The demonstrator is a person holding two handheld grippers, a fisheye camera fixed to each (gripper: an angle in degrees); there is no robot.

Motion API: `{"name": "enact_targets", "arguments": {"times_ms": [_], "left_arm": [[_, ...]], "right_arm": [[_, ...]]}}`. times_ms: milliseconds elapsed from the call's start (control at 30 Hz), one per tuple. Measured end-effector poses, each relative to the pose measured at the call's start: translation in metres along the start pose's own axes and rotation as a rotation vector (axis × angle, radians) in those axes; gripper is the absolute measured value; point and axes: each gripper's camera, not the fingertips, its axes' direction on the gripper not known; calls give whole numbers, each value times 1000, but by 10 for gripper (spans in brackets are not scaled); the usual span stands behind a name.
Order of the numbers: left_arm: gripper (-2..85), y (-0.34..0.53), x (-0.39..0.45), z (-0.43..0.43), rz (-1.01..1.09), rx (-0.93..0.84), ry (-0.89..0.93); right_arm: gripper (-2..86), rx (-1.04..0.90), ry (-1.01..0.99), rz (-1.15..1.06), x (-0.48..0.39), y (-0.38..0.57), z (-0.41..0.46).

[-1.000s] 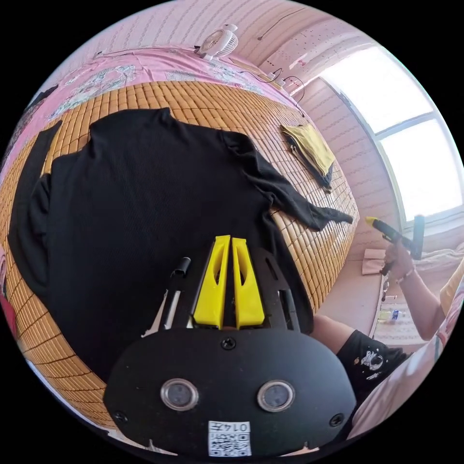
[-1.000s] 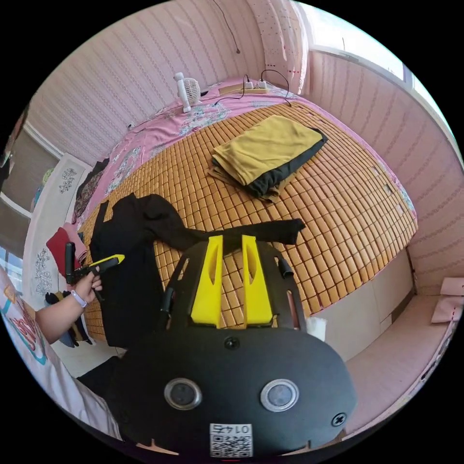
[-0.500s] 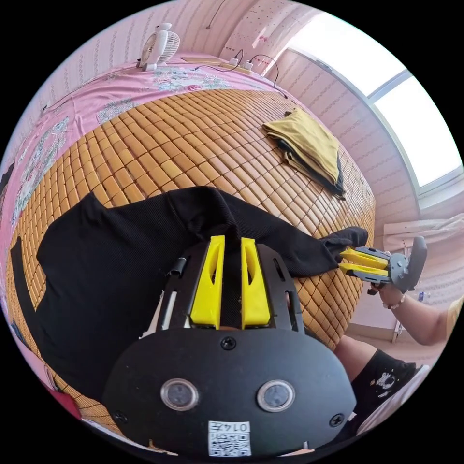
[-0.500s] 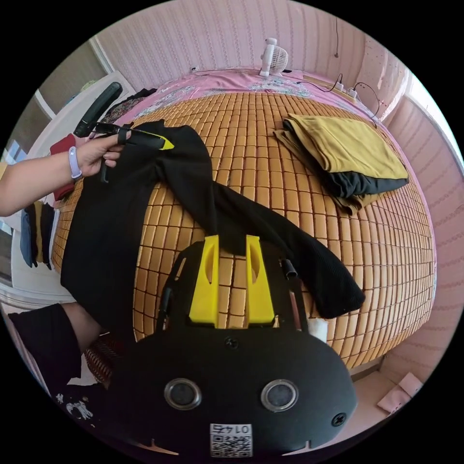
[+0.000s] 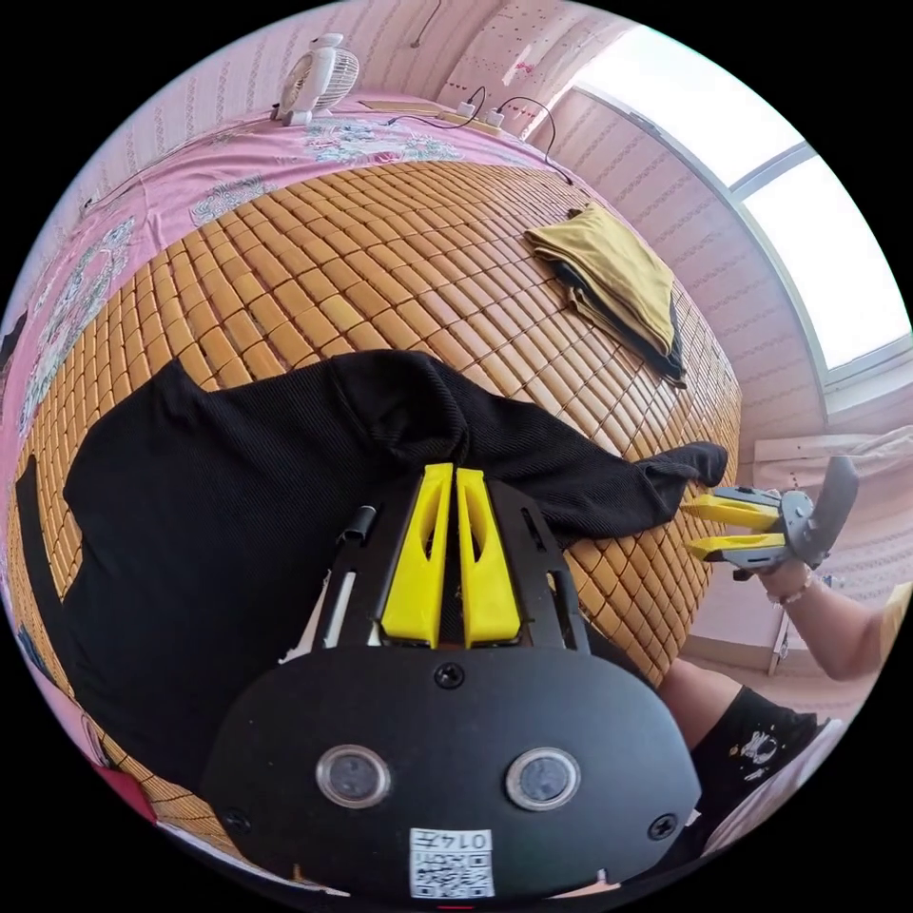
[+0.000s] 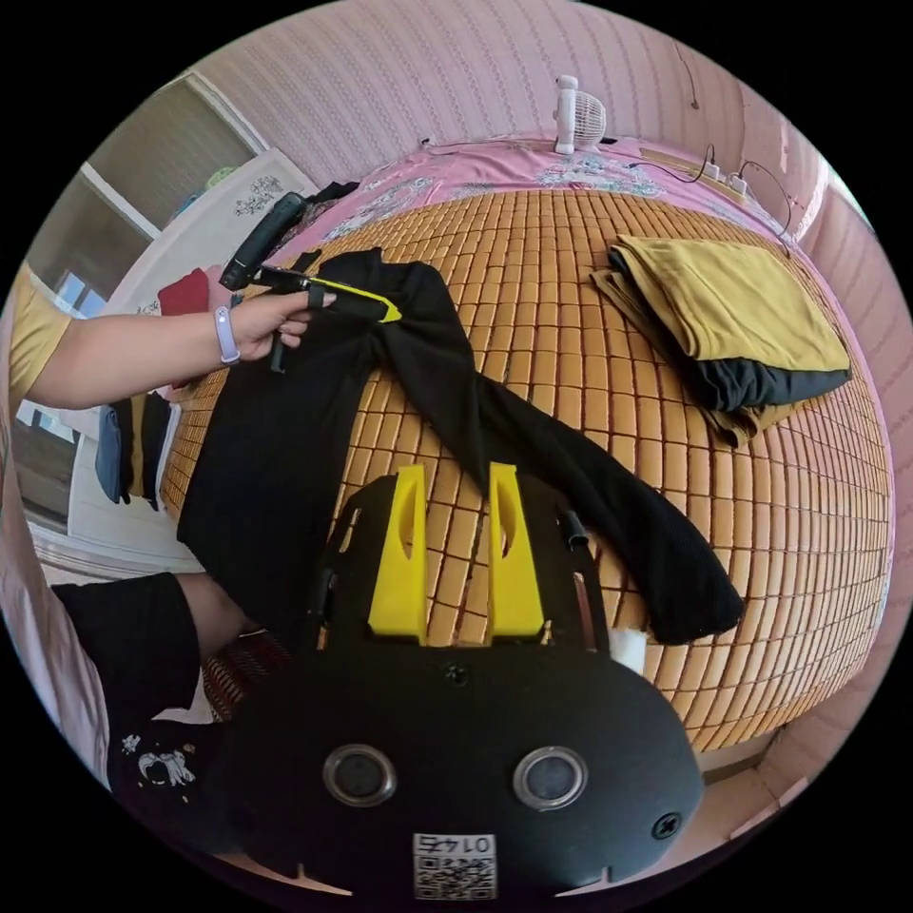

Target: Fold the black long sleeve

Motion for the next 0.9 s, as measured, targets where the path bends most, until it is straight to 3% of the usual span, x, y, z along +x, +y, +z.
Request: {"name": "enact_targets", "arguments": {"times_ms": [100, 167, 333, 367, 533, 667, 767, 900], "left_arm": [[-10, -1, 3, -19, 20, 71, 21], [-10, -1, 2, -36, 26, 123, 37], [-10, 1, 3, -52, 49, 165, 73], [-10, 1, 4, -53, 54, 175, 65], [-10, -3, -6, -47, -36, 172, 13], [-10, -7, -19, -34, -99, 140, 23], [-10, -9, -18, -21, -83, 78, -12], [-9, -11, -12, -15, -49, 67, -44]], "right_arm": [[32, -76, 119, -8, 8, -14, 25], [21, -72, 74, -7, 13, -14, 15], [12, -134, -530, -15, 31, -19, -50], [13, -107, -546, -22, 35, -24, -60], [32, 119, -185, 172, 107, -60, -98], [58, 119, -164, 291, 121, -36, -88], [76, -13, -143, 357, 106, -6, -53], [88, -104, -290, 379, 62, 17, 1]]}}
